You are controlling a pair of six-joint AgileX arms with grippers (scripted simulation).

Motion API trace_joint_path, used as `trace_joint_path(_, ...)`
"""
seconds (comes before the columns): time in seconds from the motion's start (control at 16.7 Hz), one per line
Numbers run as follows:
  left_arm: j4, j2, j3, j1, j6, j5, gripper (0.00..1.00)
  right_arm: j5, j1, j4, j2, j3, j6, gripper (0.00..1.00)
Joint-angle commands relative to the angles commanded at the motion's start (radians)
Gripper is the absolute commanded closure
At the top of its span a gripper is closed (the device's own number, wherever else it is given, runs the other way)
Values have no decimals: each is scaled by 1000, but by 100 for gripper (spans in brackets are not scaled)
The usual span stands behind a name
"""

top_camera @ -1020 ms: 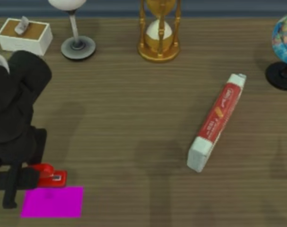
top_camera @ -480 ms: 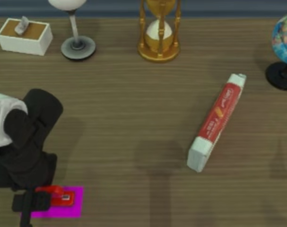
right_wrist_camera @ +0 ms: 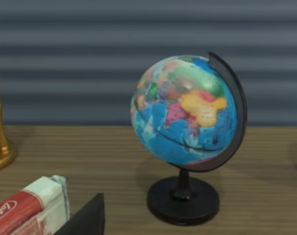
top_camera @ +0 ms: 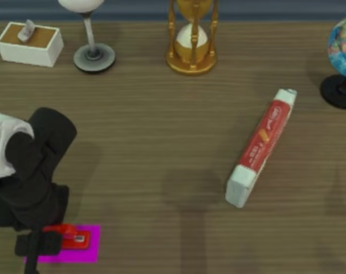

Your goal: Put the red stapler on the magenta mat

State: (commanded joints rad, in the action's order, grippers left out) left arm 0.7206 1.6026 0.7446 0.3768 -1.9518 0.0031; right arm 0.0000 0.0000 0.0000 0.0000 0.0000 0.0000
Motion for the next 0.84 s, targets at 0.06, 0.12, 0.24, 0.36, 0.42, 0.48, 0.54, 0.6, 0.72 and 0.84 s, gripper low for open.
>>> trace_joint_path(0.06, 0, 0, 0, 0, 0, 0, 55, 0, 0, 0, 0, 0, 0, 0)
trace_joint_path(0.12, 0, 0, 0, 0, 0, 0, 47, 0, 0, 0, 0, 0, 0, 0)
trace_joint_path(0.24, 0, 0, 0, 0, 0, 0, 32, 0, 0, 0, 0, 0, 0, 0)
trace_joint_path(0.36, 0, 0, 0, 0, 0, 0, 17, 0, 0, 0, 0, 0, 0, 0)
trace_joint_path(0.42, 0, 0, 0, 0, 0, 0, 10, 0, 0, 0, 0, 0, 0, 0)
trace_joint_path(0.48, 0, 0, 0, 0, 0, 0, 2, 0, 0, 0, 0, 0, 0, 0)
trace_joint_path(0.54, 0, 0, 0, 0, 0, 0, 0, 0, 0, 0, 0, 0, 0, 0)
trace_joint_path(0.6, 0, 0, 0, 0, 0, 0, 0, 0, 0, 0, 0, 0, 0, 0)
trace_joint_path(0.72, 0, 0, 0, 0, 0, 0, 0, 0, 0, 0, 0, 0, 0, 0)
trace_joint_path(0.84, 0, 0, 0, 0, 0, 0, 0, 0, 0, 0, 0, 0, 0, 0)
